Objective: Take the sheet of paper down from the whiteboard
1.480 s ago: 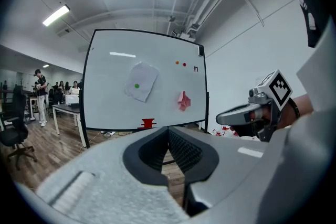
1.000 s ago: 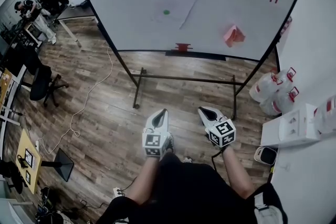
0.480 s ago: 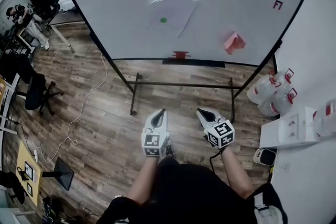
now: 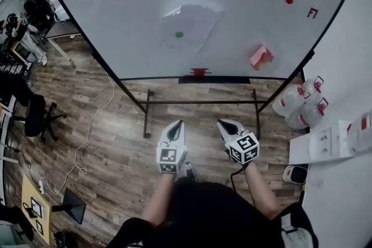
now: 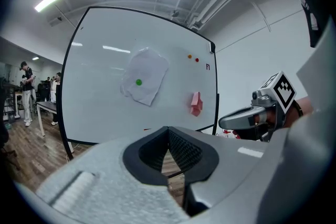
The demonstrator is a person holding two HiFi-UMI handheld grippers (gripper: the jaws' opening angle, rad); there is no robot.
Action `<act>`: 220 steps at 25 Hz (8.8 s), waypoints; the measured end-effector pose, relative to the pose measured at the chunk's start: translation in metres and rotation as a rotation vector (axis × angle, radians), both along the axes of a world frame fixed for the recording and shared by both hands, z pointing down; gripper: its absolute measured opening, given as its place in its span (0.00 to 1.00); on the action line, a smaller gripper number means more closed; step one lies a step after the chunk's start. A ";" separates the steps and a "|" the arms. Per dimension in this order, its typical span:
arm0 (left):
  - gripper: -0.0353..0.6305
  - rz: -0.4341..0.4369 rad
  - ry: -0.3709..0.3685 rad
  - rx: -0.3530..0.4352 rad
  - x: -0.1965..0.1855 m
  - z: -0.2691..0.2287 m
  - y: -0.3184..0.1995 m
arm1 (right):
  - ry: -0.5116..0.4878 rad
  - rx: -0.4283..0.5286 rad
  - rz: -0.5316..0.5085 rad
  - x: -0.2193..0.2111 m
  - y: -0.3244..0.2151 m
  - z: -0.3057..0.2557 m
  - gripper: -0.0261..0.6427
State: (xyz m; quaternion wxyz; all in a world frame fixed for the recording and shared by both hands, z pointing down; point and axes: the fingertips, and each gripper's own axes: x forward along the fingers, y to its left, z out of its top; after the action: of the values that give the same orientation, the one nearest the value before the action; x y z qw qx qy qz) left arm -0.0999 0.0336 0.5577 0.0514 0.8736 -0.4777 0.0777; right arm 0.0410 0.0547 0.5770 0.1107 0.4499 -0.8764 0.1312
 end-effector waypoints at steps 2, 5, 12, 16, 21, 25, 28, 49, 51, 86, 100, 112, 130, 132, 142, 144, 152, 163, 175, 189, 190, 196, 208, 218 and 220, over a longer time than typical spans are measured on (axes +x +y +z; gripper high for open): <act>0.07 0.011 -0.001 -0.001 -0.003 0.001 -0.015 | -0.001 -0.001 0.012 -0.004 -0.013 0.002 0.05; 0.07 0.030 -0.004 0.001 -0.009 0.001 -0.037 | -0.002 -0.003 0.032 -0.010 -0.033 0.003 0.05; 0.07 0.062 -0.015 0.011 -0.025 -0.002 -0.082 | -0.008 0.004 0.062 -0.026 -0.073 0.002 0.05; 0.07 0.071 -0.017 0.017 -0.033 -0.002 -0.102 | -0.009 0.009 0.072 -0.033 -0.092 0.003 0.05; 0.07 0.088 -0.020 0.019 -0.038 -0.001 -0.120 | -0.011 0.010 0.088 -0.038 -0.109 0.005 0.05; 0.07 0.097 -0.023 0.021 -0.043 0.000 -0.129 | -0.013 0.011 0.093 -0.044 -0.118 0.007 0.05; 0.07 0.103 -0.027 0.020 -0.047 0.001 -0.133 | -0.015 0.007 0.097 -0.049 -0.121 0.010 0.05; 0.07 0.039 -0.049 0.008 -0.058 0.001 -0.144 | -0.035 -0.005 0.052 -0.050 -0.145 0.014 0.05; 0.07 0.021 -0.047 0.007 -0.054 0.000 -0.150 | -0.033 -0.006 0.037 -0.046 -0.152 0.014 0.05; 0.07 -0.217 -0.056 0.063 0.007 -0.029 -0.224 | -0.053 0.041 -0.212 0.016 -0.267 -0.012 0.05; 0.07 -0.272 -0.081 0.106 0.020 -0.046 -0.240 | -0.086 0.095 -0.303 0.029 -0.291 -0.035 0.05; 0.07 -0.206 -0.061 0.163 0.030 -0.069 -0.282 | -0.139 0.154 -0.303 0.016 -0.316 -0.061 0.09; 0.25 -0.128 -0.068 0.272 0.047 -0.100 -0.344 | -0.203 0.220 -0.283 0.010 -0.338 -0.088 0.16; 0.25 -0.128 -0.075 0.285 0.048 -0.104 -0.348 | -0.202 0.220 -0.287 0.007 -0.339 -0.089 0.16; 0.28 -0.128 -0.077 0.331 0.052 -0.117 -0.355 | -0.225 0.229 -0.287 0.005 -0.348 -0.093 0.11; 0.27 -0.133 -0.080 0.339 0.051 -0.118 -0.356 | -0.237 0.235 -0.278 0.007 -0.349 -0.093 0.08; 0.27 -0.132 -0.109 0.361 0.049 -0.118 -0.359 | -0.253 0.224 -0.256 0.009 -0.358 -0.093 0.05; 0.27 -0.195 -0.137 0.354 0.050 -0.115 -0.359 | -0.247 0.217 -0.267 0.006 -0.356 -0.091 0.05; 0.25 -0.216 -0.109 0.327 0.048 -0.116 -0.361 | -0.240 0.214 -0.266 0.005 -0.356 -0.090 0.05; 0.25 -0.212 -0.110 0.317 0.049 -0.109 -0.348 | -0.249 0.202 -0.277 0.002 -0.348 -0.088 0.05; 0.25 -0.214 -0.112 0.313 0.048 -0.107 -0.346 | -0.250 0.198 -0.279 0.001 -0.346 -0.087 0.05; 0.25 -0.236 -0.117 0.302 0.041 -0.101 -0.327 | -0.252 0.186 -0.292 -0.001 -0.333 -0.083 0.05; 0.25 -0.288 -0.109 0.273 0.032 -0.088 -0.272 | -0.237 0.148 -0.333 -0.002 -0.285 -0.067 0.05; 0.25 -0.302 -0.114 0.240 0.038 -0.077 -0.245 | -0.246 0.109 -0.341 0.006 -0.259 -0.054 0.05; 0.25 -0.300 -0.115 0.238 0.033 -0.080 -0.241 | -0.242 0.108 -0.339 0.002 -0.256 -0.056 0.05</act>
State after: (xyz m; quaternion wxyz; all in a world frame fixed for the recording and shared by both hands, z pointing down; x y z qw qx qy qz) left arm -0.0670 -0.2077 0.4781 -0.0688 0.7866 -0.6105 0.0619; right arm 0.0431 -0.2011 0.5215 0.0010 0.2822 -0.9522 0.1167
